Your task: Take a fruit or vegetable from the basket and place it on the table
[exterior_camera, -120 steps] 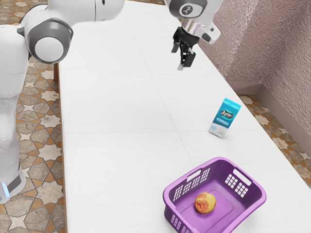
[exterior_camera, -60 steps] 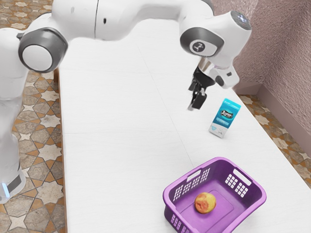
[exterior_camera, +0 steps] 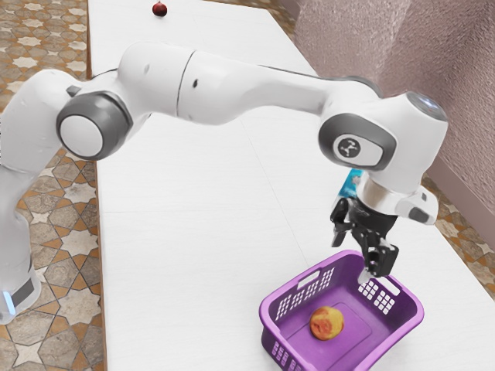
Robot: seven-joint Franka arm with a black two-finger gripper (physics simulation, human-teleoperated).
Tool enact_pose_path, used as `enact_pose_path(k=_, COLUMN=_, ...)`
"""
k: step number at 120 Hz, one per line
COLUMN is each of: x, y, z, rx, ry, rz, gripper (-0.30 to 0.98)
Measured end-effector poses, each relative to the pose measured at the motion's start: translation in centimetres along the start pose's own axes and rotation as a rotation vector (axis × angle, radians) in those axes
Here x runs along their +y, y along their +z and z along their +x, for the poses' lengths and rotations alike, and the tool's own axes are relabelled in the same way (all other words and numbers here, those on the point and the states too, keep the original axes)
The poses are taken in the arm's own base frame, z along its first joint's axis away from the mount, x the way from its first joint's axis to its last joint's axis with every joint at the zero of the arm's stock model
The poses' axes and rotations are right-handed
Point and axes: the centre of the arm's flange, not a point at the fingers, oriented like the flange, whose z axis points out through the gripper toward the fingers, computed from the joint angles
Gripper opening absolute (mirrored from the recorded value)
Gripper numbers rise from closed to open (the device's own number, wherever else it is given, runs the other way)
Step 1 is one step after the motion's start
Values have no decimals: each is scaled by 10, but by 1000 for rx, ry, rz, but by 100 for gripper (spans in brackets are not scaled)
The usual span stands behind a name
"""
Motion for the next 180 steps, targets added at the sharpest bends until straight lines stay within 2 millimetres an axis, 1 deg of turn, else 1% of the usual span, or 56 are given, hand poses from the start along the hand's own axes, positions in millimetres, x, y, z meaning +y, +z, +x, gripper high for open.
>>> enact_pose_path(k=8, x=4, y=14, z=3, rx=-31, ry=-100, rz=-7, gripper=69)
enact_pose_path(k=16, x=19, y=21, z=-4, rx=-48, ry=-169, rz=-8, gripper=69)
enact_pose_path(k=20, x=27, y=22, z=-10, rx=-48, ry=-195, rz=-4, gripper=69)
enact_pose_path(k=27, x=36, y=24, z=-16, rx=-49, ry=-246, rz=6, gripper=69)
enact_pose_path(k=36, x=39, y=23, z=-21, rx=-42, ry=-294, rz=23, gripper=69)
enact_pose_path(k=40, x=42, y=22, z=-25, rx=-28, ry=-288, rz=49, gripper=69)
enact_pose_path(k=45, x=40, y=17, z=-28, rx=0, ry=-265, rz=83, gripper=69)
enact_pose_path(k=61, x=22, y=9, z=-22, rx=69, ry=-136, rz=193, gripper=69)
enact_pose_path(k=68, x=24, y=7, z=-26, rx=79, ry=-60, rz=221, gripper=69)
enact_pose_path(k=75, x=32, y=7, z=-35, rx=78, ry=26, rz=245, gripper=69)
enact_pose_path(k=80, x=35, y=9, z=-38, rx=73, ry=76, rz=257, gripper=69)
enact_pose_path(k=90, x=34, y=7, z=-40, rx=66, ry=172, rz=260, gripper=69)
enact_pose_path(k=96, x=28, y=5, z=-44, rx=62, ry=235, rz=254, gripper=69)
enact_pose_path(k=104, x=18, y=5, z=-40, rx=59, ry=311, rz=232, gripper=69)
enact_pose_path(k=112, x=18, y=8, z=-39, rx=57, ry=396, rz=203, gripper=69)
enact_pose_path(k=124, x=20, y=28, z=-23, rx=49, ry=509, rz=133, gripper=69)
enact_pose_path(k=131, x=22, y=39, z=-8, rx=46, ry=564, rz=84, gripper=69)
enact_pose_path(k=136, x=27, y=44, z=-3, rx=48, ry=611, rz=50, gripper=69)
enact_pose_path(k=143, x=37, y=44, z=-6, rx=53, ry=685, rz=13, gripper=69)
enact_pose_path(k=151, x=43, y=50, z=-12, rx=42, ry=758, rz=-12, gripper=69)
enact_pose_path(k=156, x=44, y=45, z=-20, rx=44, ry=808, rz=-22, gripper=69)
enact_pose_path(k=164, x=40, y=32, z=-36, rx=48, ry=887, rz=-28, gripper=69)
enact_pose_path(k=169, x=36, y=28, z=-43, rx=47, ry=934, rz=-29, gripper=69)
enact_pose_path(k=174, x=32, y=30, z=-48, rx=36, ry=974, rz=-31, gripper=69)
enact_pose_path(k=180, x=25, y=42, z=-44, rx=15, ry=1008, rz=-39, gripper=69)
